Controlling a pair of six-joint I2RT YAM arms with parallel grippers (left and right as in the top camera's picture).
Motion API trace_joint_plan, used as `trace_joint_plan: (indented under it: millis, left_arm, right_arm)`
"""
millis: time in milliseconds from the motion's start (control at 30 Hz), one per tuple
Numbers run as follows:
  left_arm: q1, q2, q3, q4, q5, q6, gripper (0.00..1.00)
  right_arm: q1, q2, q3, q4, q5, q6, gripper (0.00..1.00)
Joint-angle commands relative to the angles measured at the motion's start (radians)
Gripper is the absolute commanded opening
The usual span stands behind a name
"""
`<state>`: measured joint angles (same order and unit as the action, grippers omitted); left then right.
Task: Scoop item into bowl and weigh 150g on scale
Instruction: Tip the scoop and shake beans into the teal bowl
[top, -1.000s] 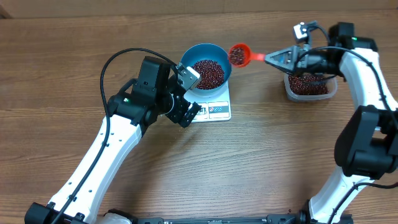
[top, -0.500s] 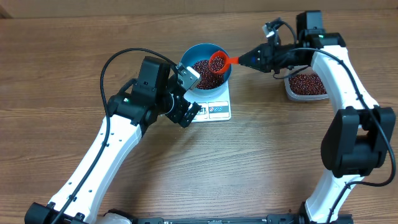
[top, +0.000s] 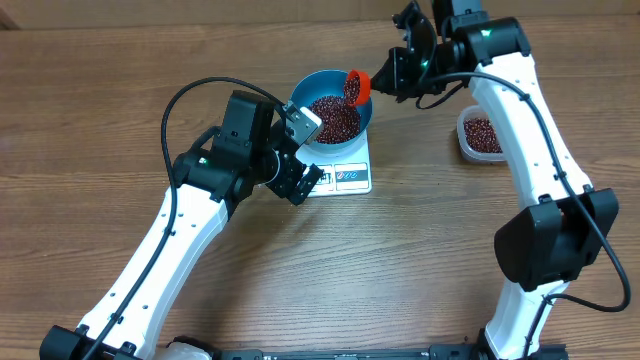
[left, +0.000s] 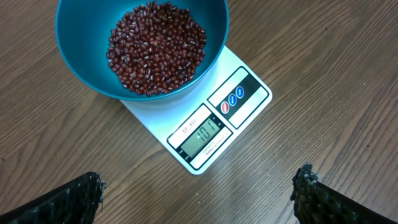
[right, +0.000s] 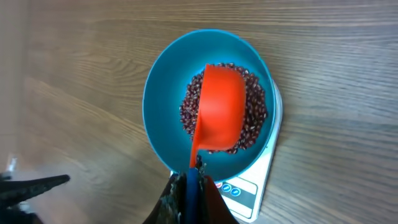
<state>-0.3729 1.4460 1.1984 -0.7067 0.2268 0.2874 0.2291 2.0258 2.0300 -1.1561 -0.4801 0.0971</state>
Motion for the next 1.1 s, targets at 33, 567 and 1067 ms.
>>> trace_joint_plan:
  millis: [33,567,1067]
  left_arm:
    - [0.000,0.000,0.021,0.003,-0.005,0.004,0.99]
    - [0.000,0.000,0.021,0.003,-0.005,0.004,1.00]
    - [0.000,0.000,0.021,0.003,-0.005,0.004,1.00]
  right_arm:
    - [0.039,-0.001,0.032,0.001,0.074,-0.064,0.04]
    - [0.119,-0.002,0.032,0.024,0.222,-0.179,0.04]
    - [0.155,-0.006,0.034,0.022,0.285,-0.200,0.04]
